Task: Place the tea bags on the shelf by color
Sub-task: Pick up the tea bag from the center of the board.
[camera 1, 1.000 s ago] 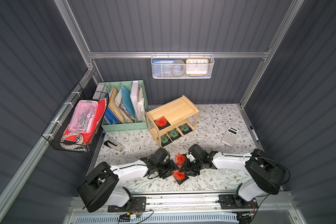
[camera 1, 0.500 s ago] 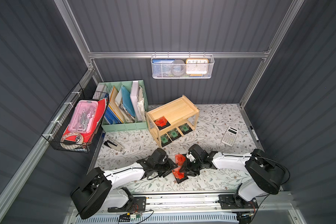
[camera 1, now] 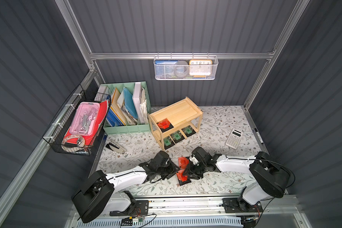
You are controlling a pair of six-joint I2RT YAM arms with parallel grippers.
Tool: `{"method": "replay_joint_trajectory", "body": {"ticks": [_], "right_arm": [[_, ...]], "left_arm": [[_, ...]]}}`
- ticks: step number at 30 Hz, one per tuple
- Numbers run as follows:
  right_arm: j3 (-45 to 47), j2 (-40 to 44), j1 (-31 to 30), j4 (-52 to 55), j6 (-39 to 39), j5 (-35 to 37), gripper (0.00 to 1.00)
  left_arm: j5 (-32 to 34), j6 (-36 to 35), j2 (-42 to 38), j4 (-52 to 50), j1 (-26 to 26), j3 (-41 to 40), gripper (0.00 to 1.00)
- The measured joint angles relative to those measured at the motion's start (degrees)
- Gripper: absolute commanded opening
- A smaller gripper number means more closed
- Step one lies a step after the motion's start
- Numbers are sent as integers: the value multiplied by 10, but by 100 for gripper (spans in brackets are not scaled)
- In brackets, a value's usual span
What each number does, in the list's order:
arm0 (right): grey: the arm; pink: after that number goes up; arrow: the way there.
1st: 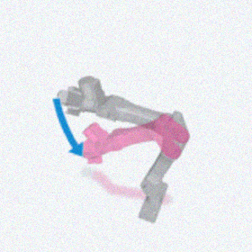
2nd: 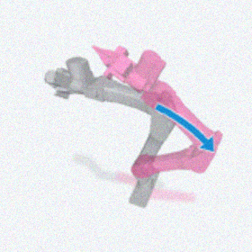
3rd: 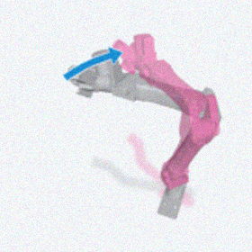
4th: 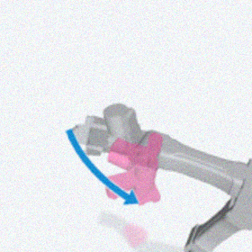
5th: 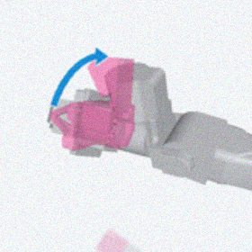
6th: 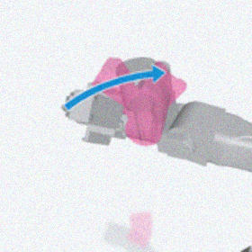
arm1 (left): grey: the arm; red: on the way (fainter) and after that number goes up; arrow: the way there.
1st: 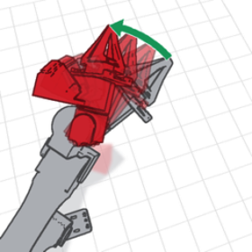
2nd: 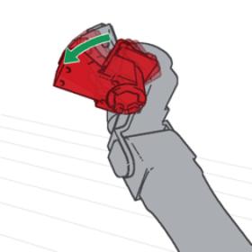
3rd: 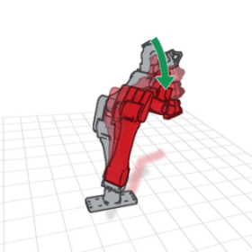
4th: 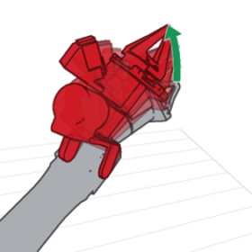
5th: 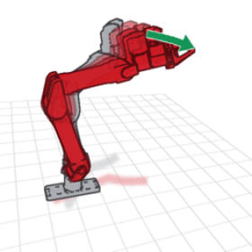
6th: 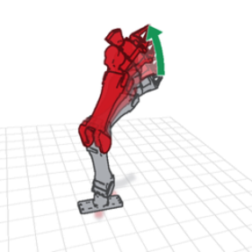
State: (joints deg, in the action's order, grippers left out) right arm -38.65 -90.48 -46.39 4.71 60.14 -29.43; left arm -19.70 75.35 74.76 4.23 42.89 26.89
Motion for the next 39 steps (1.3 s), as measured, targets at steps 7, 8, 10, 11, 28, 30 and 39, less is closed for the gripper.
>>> {"method": "replay_joint_trajectory", "body": {"ticks": [7,8,10,11,28,30,39], "right_arm": [[0,0,0,0,0,0,45],[0,0,0,0,0,0,45],[0,0,0,0,0,0,45],[0,0,0,0,0,0,45],[7,75,9,47,-11,40,47],[7,110,16,56,-11,50,48],[30,303,71,72,5,97,49]], "left_arm": [[-2,-8,23,3,0,6,26],[-2,-10,25,3,0,9,24],[-3,-14,29,2,0,17,21],[-3,-16,31,1,0,21,18],[5,-50,21,-52,0,59,0],[12,-52,9,-61,1,70,0],[47,-54,-43,-85,0,146,0]]}}
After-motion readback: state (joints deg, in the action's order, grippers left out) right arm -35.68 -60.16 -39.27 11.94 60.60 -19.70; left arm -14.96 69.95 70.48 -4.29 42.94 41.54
